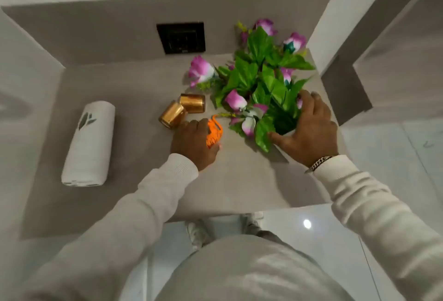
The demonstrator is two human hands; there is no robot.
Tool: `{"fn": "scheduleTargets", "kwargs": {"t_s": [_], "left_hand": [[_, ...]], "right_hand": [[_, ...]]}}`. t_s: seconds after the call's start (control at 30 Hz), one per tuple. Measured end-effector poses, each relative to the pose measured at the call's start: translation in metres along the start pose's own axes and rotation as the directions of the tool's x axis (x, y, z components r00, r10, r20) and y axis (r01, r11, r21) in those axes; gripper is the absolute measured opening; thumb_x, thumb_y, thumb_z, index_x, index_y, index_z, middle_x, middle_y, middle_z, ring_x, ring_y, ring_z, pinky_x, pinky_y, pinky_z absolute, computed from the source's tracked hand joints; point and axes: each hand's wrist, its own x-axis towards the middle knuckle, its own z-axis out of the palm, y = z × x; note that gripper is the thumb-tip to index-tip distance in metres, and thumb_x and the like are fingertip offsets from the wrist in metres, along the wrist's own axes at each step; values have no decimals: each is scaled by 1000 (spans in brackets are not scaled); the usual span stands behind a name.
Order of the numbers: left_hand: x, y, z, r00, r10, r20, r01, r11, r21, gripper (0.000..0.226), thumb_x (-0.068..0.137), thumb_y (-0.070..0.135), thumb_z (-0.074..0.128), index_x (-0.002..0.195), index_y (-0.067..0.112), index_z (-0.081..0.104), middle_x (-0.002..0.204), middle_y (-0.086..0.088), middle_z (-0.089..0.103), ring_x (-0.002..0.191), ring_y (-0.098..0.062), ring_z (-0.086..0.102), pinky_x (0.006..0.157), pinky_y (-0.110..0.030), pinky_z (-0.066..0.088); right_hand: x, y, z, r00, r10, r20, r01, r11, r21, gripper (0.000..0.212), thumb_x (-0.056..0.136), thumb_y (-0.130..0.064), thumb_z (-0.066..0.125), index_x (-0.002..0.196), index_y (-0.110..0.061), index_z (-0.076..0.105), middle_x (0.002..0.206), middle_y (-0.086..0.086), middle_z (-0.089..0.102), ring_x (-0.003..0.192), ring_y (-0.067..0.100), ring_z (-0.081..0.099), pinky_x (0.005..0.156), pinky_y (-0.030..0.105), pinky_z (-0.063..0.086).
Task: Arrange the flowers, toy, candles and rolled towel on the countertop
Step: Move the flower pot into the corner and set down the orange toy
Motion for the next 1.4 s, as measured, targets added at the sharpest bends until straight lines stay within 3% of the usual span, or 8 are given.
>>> {"fn": "scheduleTargets", "kwargs": {"t_s": [0.27,0.43,0.5,0.7,0.83,0.93,1.07,1.4], "left_hand": [[6,18,3,988,-131,-82,122,987,-107,50,72,27,64,118,11,55,103,-18,68,101,-39,57,87,-44,48],[13,43,-10,896,-427,117,361,551,-752,11,61,28,66,67,38,65,52,11,62,56,-20,61,42,-24,53],[21,45,-7,869,-466,168,414,496,-763,10,64,28,73,69,29,64,70,3,71,72,-24,68,63,-31,60],[24,46,2,888,-441,130,396,590,-704,8,69,27,69,70,22,62,78,-9,69,82,-31,65,78,-32,50],[12,36,2,901,-428,72,337,585,-738,36,78,5,69,112,2,61,90,-3,64,70,-6,54,65,-4,41],[9,37,3,916,-392,81,330,627,-705,36,71,10,74,105,4,65,81,1,63,67,-4,52,64,-2,41],[23,43,1,915,-385,120,345,594,-726,17,71,6,71,74,21,64,69,7,61,65,-5,57,51,2,38],[108,79,-7,906,-338,255,387,416,-823,11,78,-3,61,84,2,69,67,-27,66,59,-40,67,65,-57,60]], "right_hand": [[5,29,0,989,109,98,-109,994,-1,79,61,-57,81,119,-13,51,104,16,66,91,39,61,71,38,47],[-3,38,20,990,100,-101,-72,967,246,74,56,-56,86,104,-9,54,98,12,65,83,33,60,68,31,37],[-7,36,28,981,140,-133,-83,928,363,74,53,-66,79,98,-13,52,93,6,61,78,23,53,68,28,34],[-25,23,59,933,308,-184,-91,700,708,59,57,-40,90,97,-22,50,89,-5,64,81,-3,62,69,6,43],[-27,24,63,941,321,-109,-156,695,702,66,67,4,83,122,-1,46,113,18,63,105,31,64,78,15,44],[-27,16,49,927,288,-242,-8,658,753,67,57,-33,86,108,-15,47,96,-12,60,84,-8,59,72,1,38],[-14,15,41,917,295,-270,-3,680,734,82,52,-30,96,116,-9,50,101,-2,61,87,10,58,79,10,42],[102,52,48,910,311,-276,18,634,773,83,57,-23,95,125,-15,46,115,2,61,102,18,62,92,30,51]]}}
